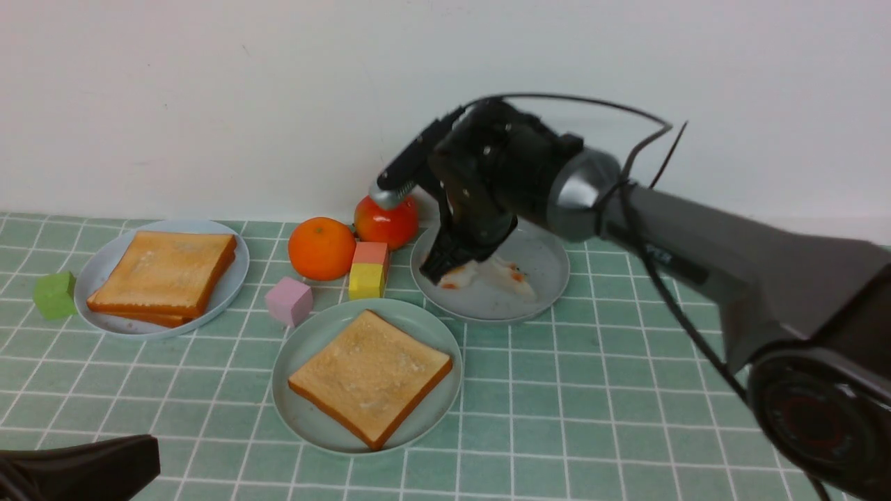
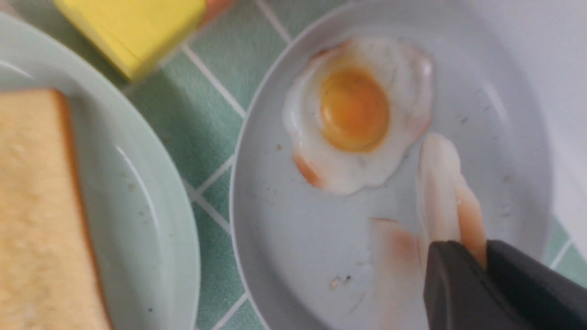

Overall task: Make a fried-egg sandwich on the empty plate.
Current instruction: Use the right arm to grab a fried egg, then use the right arm to place the fried egg on the slice of bread in the middle

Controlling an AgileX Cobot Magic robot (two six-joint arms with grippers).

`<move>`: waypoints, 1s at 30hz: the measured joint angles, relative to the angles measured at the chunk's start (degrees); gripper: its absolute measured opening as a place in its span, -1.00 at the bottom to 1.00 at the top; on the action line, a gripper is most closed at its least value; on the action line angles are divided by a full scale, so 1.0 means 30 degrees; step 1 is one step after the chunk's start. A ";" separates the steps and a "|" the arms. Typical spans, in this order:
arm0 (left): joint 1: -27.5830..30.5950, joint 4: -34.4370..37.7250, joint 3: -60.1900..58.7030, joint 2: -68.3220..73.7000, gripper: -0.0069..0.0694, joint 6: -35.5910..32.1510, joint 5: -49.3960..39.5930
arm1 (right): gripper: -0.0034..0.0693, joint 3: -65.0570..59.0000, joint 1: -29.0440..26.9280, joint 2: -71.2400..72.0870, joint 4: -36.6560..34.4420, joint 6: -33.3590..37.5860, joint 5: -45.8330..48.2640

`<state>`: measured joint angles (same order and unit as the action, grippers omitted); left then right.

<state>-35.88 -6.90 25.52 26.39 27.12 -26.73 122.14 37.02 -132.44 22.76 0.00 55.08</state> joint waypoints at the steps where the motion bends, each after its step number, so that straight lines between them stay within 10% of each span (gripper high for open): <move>1: 0.0000 0.0000 0.0000 0.0000 -0.85 0.0000 0.0000 | -0.71 0.0008 0.0049 0.0210 -0.0019 0.0000 0.0000; 15: 0.0000 -0.1116 0.0000 0.0000 -0.85 0.0000 -0.1094 | -0.71 -0.0023 0.0512 0.0393 0.0643 0.0000 0.1114; 30: 0.0000 -0.1843 0.0000 0.0000 -0.82 0.0014 -0.1298 | -0.71 -0.0003 0.5231 0.1841 -0.1741 -0.0278 0.3093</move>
<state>-35.88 -12.43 25.52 26.39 27.16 -30.62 122.13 52.71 -126.92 17.54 -0.83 64.36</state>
